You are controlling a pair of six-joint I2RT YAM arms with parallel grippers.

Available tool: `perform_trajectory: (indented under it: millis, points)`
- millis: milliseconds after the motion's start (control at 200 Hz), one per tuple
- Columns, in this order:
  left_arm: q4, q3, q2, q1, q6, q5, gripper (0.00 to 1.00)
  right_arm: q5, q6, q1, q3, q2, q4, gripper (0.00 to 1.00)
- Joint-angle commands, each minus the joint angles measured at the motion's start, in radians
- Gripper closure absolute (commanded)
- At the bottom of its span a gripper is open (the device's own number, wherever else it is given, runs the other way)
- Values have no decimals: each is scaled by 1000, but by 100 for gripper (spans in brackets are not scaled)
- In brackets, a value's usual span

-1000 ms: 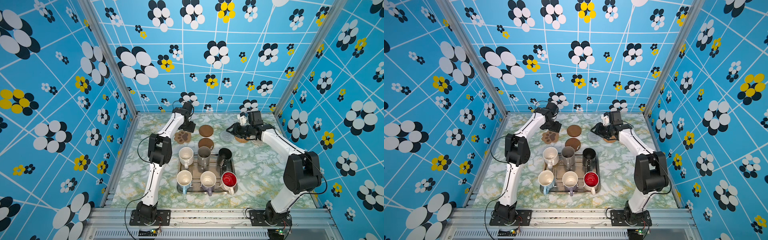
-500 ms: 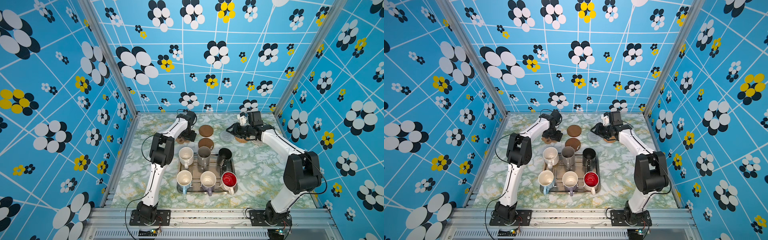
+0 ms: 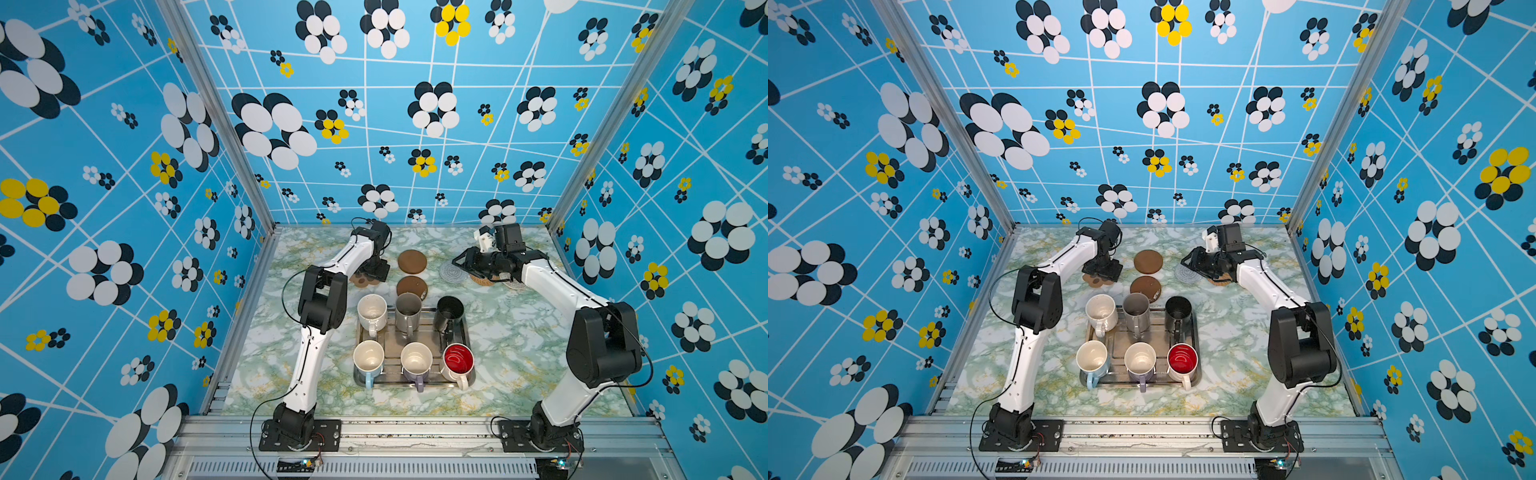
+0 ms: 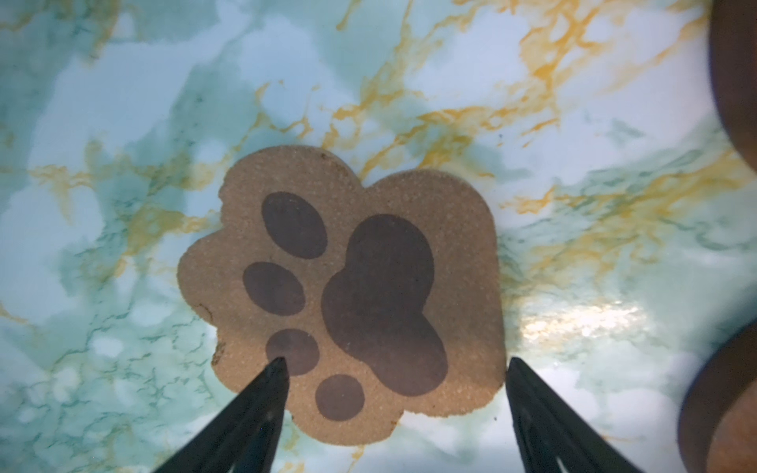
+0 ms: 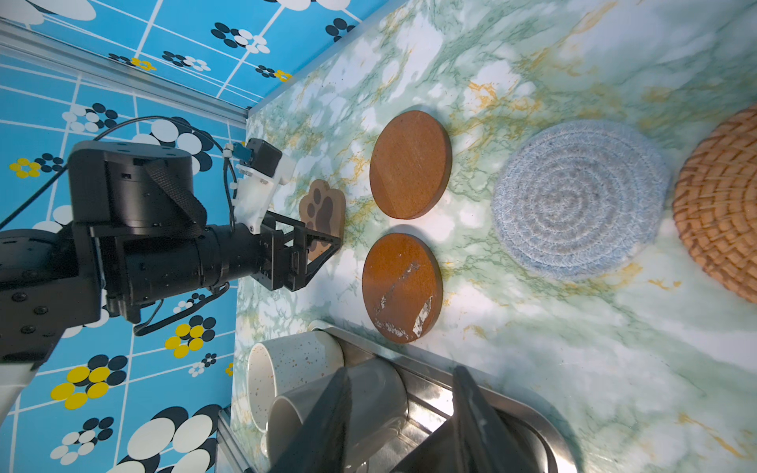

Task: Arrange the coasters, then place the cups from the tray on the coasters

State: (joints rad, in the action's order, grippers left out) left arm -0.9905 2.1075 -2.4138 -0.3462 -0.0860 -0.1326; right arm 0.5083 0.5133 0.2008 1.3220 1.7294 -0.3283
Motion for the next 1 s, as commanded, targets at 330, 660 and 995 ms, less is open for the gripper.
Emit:
perform_trajectory:
  millis: [330, 660, 995]
  points:
    - [1, 37, -31, 79, 12, -51, 18, 18, 8, 6, 5, 27, 1, 57]
    - [-16, 72, -23, 112, 9, -31, 18, 24, 9, 6, 25, 46, -6, 57]
    - [19, 69, 126, 99, -33, 86, 20, 36, -90, 20, 215, 181, -179, 60]
